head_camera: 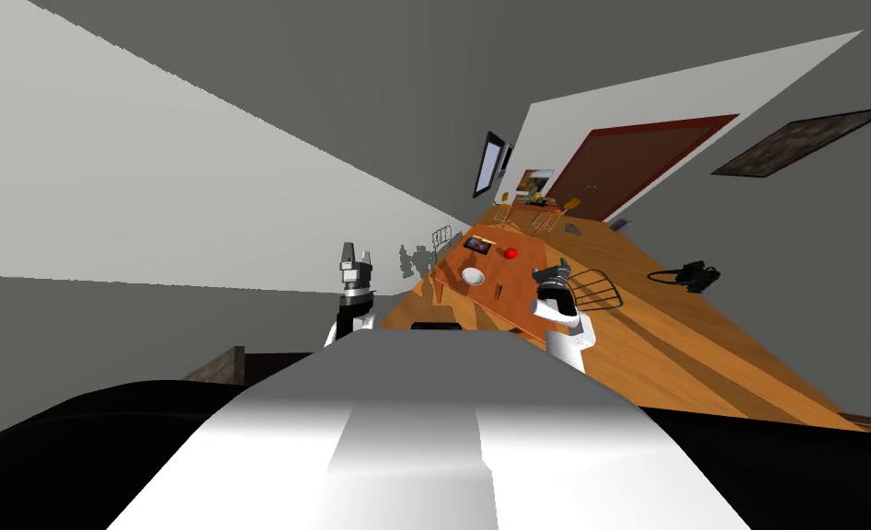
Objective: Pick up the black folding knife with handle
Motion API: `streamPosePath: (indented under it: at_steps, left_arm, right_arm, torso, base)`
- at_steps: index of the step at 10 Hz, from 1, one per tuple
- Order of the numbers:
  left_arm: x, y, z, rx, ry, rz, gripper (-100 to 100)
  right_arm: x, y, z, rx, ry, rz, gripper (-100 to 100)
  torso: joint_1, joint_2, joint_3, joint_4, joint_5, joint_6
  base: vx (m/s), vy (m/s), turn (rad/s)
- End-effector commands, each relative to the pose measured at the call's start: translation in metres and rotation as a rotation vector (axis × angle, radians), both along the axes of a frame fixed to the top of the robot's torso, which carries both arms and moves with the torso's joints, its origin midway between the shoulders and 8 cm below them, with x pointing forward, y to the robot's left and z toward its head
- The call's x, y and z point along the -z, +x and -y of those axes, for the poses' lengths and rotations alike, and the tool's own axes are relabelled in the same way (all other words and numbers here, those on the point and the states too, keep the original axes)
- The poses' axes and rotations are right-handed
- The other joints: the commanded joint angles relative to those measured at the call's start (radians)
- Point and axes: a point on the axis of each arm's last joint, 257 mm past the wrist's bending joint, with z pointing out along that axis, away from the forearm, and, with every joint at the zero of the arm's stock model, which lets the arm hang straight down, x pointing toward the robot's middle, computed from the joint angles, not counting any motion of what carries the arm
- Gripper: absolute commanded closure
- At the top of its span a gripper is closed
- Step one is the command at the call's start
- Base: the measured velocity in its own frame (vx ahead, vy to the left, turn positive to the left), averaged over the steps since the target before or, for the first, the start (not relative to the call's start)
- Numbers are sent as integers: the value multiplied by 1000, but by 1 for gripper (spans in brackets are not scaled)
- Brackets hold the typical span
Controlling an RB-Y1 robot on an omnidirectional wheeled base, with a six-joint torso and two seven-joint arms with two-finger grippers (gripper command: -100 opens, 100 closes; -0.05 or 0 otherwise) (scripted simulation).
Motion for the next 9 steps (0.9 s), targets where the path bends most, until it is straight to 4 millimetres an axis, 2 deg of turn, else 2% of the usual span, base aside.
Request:
streamPosePath:
  at_steps: [1,2,3,4,5,6,7,8,9]
  left_arm:
    - [0,0,0,0,0,0,0]
    - [0,0,0,0,0,0,0]
    - [0,0,0,0,0,0,0]
    - [0,0,0,0,0,0,0]
    - [0,0,0,0,0,0,0]
    - [0,0,0,0,0,0,0]
    - [0,0,0,0,0,0,0]
    - [0,0,0,0,0,0,0]
    - [0,0,0,0,0,0,0]
  right_arm:
    - [15,-4,14,30,72,-15,-100]
    - [26,-10,35,73,134,-22,-100]
    - [33,-12,36,80,167,-27,-100]
    - [42,-18,55,122,231,-26,-100]
    - [52,-20,57,132,264,-36,-100]
    - [57,-25,73,170,324,-30,-100]
    - [72,-30,75,186,363,-44,-100]
    - [78,-35,89,223,424,-38,-100]
    - [93,-40,91,241,463,-52,-100]
  torso:
    - [0,0,0,0,0,0]
    - [0,0,0,0,0,1]
    - [0,0,0,0,0,1]
    - [0,0,0,0,0,1]
    - [0,0,0,0,0,0]
    - [0,0,0,0,0,1]
    - [0,0,0,0,0,0]
    - [-1,0,0,0,0,1]
    - [-1,0,0,0,0,1]
  base:
    - [-4,-6,104]
    - [-5,0,174]
    - [-4,-4,113]
    - [-4,-3,241]
    - [-1,-9,136]
    - [-1,-5,223]
    - [0,-10,107]
    - [0,-10,185]
    - [0,-14,118]
